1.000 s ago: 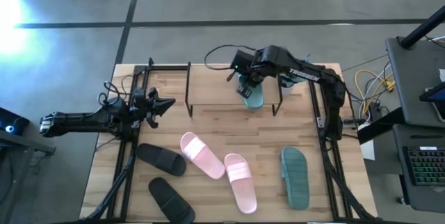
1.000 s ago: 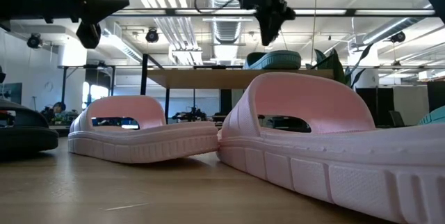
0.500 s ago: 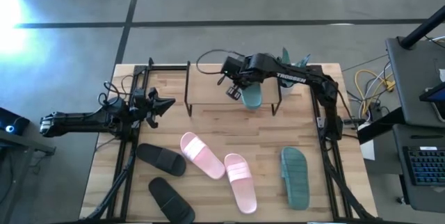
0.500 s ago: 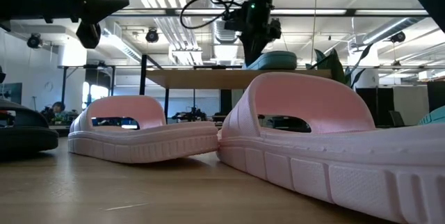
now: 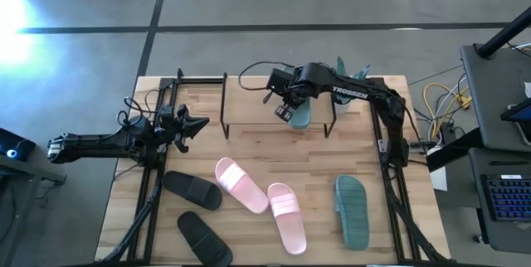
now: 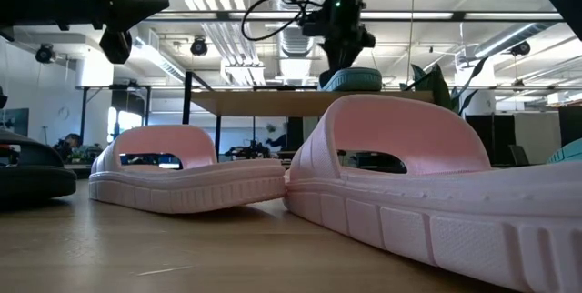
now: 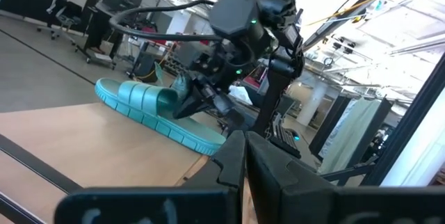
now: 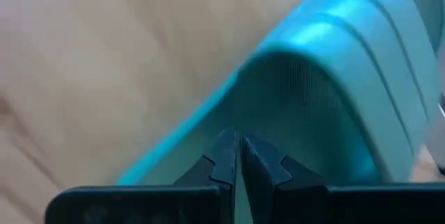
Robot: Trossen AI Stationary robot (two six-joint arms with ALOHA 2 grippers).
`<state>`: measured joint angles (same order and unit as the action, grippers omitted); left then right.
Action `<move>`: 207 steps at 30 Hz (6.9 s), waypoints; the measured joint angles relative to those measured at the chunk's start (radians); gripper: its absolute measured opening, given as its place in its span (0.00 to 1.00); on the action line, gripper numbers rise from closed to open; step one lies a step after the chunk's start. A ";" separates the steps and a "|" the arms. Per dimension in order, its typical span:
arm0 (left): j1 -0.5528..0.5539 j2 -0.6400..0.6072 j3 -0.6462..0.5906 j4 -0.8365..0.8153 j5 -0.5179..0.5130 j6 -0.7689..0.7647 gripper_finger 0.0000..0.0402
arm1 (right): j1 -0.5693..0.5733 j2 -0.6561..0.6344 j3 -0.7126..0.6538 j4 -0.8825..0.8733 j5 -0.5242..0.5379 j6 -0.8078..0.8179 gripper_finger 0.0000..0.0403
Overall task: Pick and place slides into the shelf
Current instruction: Put the left green slide on the shelf, then put the green slide on the shelf
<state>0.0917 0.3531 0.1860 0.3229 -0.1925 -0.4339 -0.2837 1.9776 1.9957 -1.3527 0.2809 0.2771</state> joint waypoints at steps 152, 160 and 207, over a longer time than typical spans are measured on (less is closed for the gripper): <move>0.000 0.351 0.026 0.176 0.321 -0.059 0.00 | 1.104 0.081 -0.459 -0.218 -0.487 1.334 0.53; 0.000 0.344 0.024 0.175 0.322 -0.060 0.00 | 1.103 0.128 -0.459 -0.219 -0.488 1.326 0.53; 0.000 0.360 0.029 0.167 0.325 -0.060 0.00 | 1.108 -0.314 -0.523 -0.087 0.048 1.797 0.02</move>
<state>0.0917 0.7128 0.2146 0.4898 0.1329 -0.4942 0.8246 1.6636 1.4725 -1.4395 0.3289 2.0738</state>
